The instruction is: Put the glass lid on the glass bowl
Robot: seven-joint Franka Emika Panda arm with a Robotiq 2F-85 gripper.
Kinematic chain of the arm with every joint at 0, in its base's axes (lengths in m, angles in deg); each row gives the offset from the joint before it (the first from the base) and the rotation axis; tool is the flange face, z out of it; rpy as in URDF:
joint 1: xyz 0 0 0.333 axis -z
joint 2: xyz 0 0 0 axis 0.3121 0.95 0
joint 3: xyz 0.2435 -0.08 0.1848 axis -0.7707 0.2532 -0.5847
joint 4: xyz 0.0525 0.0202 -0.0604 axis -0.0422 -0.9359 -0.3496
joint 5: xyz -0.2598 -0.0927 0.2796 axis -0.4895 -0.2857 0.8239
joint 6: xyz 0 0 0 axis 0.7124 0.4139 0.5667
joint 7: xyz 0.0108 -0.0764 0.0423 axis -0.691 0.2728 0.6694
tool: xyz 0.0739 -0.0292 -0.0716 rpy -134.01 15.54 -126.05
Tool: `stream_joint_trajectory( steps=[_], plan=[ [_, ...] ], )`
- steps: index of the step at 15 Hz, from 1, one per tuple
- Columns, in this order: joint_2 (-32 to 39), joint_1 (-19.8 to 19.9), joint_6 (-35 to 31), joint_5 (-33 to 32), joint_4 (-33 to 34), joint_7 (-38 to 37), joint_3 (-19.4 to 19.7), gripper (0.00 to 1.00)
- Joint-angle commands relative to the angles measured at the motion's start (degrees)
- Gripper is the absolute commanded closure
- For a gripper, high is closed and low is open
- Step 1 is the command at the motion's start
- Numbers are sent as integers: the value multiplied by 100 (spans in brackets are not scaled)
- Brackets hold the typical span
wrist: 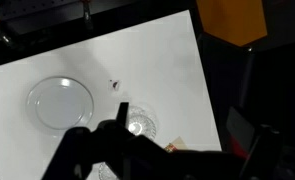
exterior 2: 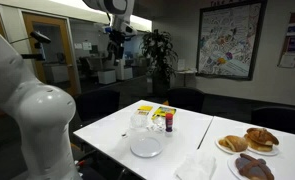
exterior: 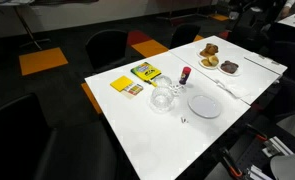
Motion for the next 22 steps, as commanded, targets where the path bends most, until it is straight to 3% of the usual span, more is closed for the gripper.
stream_joint_trajectory(
  steps=[1, 20, 22],
  plan=[
    [5, 142, 38, 47, 21, 46, -108, 0],
    [5, 142, 38, 47, 21, 46, -109, 0],
    [43, 300, -213, -322, -200, -28, -164, 0]
  ],
)
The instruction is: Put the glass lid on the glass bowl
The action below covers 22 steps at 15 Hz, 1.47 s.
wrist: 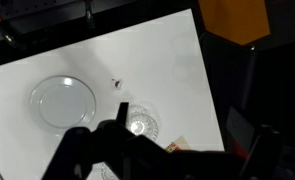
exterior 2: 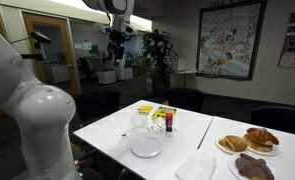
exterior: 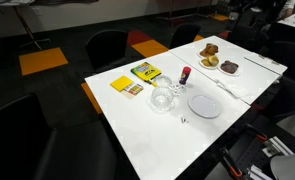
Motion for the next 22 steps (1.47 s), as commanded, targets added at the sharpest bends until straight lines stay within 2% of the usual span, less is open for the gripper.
stream_joint_trajectory(
  steps=[1, 5, 7, 13, 14, 15, 16, 19, 22],
  plan=[
    [86, 359, -335, -471, -264, -23, -145, 0],
    [411, 639, -1196, -1117, -524, 101, 3, 0],
    [796, 744, -1750, -1272, -558, 93, 91, 0],
    [2576, 856, -3304, -1379, -61, 53, 394, 0],
    [2860, 842, -3401, -1328, 102, 94, 454, 0],
    [3068, 843, -2835, -1324, 397, 205, 523, 0],
    [2524, 777, -3239, -1374, -186, 17, 479, 0],
    [3034, 768, -3078, -1369, 230, 80, 567, 0],
    [3056, 767, -3021, -1369, 313, 82, 568, 0]
  ],
)
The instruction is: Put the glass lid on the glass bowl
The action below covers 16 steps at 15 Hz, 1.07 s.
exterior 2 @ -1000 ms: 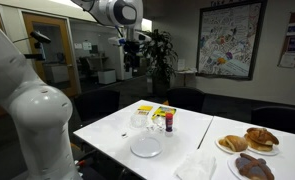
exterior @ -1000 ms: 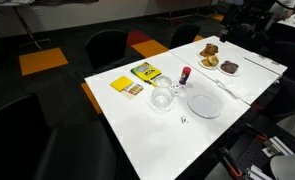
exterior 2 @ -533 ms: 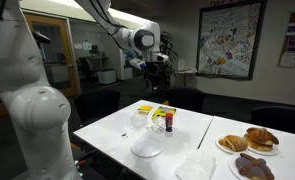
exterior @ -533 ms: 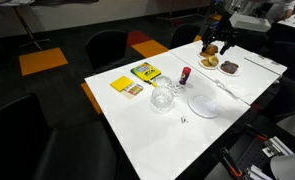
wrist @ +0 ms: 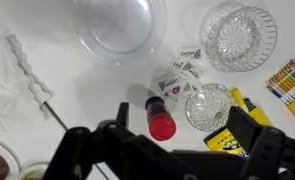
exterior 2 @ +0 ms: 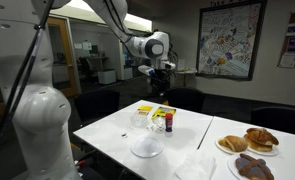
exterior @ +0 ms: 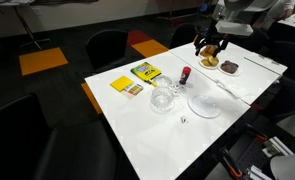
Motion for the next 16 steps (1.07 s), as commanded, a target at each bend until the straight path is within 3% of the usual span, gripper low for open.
stream_joint_trajectory(
  steps=[1, 5, 9, 16],
  plan=[
    [85, -45, -209, 78, 6, 100, 29, 0],
    [404, -127, -986, 302, 52, -255, -8, 0],
    [1155, -283, -1935, 442, 278, -1191, 8, 0],
    [2501, -650, -2606, 884, 1235, -2511, 109, 0]
  ],
)
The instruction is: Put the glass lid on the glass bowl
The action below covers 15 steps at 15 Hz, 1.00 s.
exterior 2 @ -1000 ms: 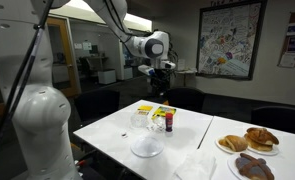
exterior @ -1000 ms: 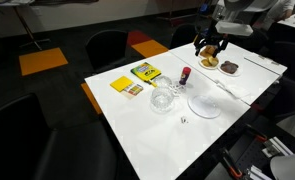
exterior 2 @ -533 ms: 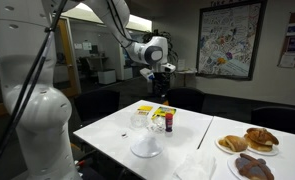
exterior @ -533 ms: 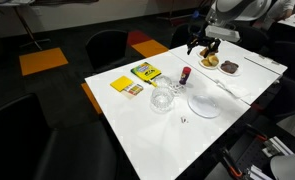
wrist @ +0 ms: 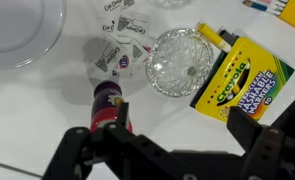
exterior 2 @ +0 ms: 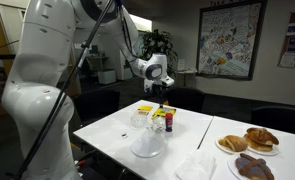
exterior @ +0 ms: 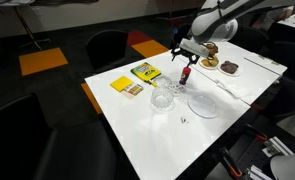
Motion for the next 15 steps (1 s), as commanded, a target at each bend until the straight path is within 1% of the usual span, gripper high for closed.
stream_joint_trajectory(
  steps=[1, 4, 6, 10, 13, 15],
  plan=[
    [745, -181, -106, 61, 749, -512, 143, 0],
    [1137, -267, 48, 3, 1221, -851, 220, 0],
    [1282, -168, 281, 152, 1469, -786, 56, 0],
    [1505, -96, 724, 348, 1814, -695, -112, 0],
    [1638, -153, 962, 303, 1994, -786, -46, 0],
    [1724, -209, 1008, 206, 2072, -837, 29, 0]
  ],
)
